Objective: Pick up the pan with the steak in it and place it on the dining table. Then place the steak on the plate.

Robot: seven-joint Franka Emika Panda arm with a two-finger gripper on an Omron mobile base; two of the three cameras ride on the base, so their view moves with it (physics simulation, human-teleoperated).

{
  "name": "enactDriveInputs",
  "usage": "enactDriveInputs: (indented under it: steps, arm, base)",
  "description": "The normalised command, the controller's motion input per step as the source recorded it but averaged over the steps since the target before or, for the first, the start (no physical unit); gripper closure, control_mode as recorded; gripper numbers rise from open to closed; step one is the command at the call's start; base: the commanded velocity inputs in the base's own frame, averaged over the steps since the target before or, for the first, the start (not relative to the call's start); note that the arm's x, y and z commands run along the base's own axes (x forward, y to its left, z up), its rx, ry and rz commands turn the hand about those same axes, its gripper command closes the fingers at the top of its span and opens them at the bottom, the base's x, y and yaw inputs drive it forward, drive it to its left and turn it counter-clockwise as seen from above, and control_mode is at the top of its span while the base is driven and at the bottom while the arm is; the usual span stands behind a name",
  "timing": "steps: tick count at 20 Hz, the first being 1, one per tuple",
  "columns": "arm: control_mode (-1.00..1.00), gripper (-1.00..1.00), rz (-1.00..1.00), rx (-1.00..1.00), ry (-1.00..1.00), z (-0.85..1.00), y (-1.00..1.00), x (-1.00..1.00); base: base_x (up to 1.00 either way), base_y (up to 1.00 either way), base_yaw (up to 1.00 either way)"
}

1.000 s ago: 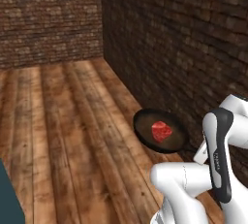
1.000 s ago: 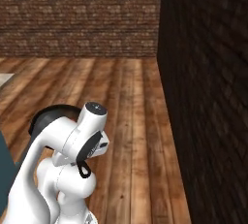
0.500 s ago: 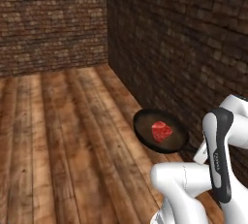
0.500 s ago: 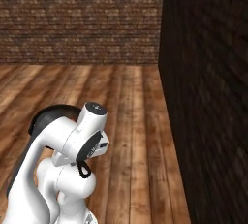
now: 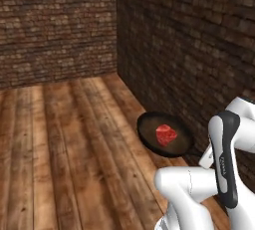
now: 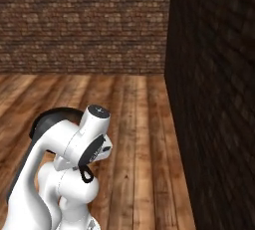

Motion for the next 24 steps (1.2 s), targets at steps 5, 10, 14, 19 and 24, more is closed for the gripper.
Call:
enactDriveInputs:
  steps: [5, 10, 14, 19, 24]
  arm:
    - [1.0, 1.0, 0.0, 0.0, 0.0, 0.0, 0.0, 0.0]
    - [1.0, 1.0, 0.0, 0.0, 0.0, 0.0, 0.0, 0.0]
    - [1.0, 1.0, 0.0, 0.0, 0.0, 0.0, 0.0, 0.0]
    - [1.0, 1.0, 0.0, 0.0, 0.0, 0.0, 0.0, 0.0]
    - [1.0, 1.0, 0.0, 0.0, 0.0, 0.0, 0.0, 0.0]
  base:
    - [1.0, 0.01, 0.0]
    - [1.0, 0.03, 0.0]
    - [1.0, 0.03, 0.0]
    - [1.0, 0.04, 0.0]
    - [1.0, 0.04, 0.0]
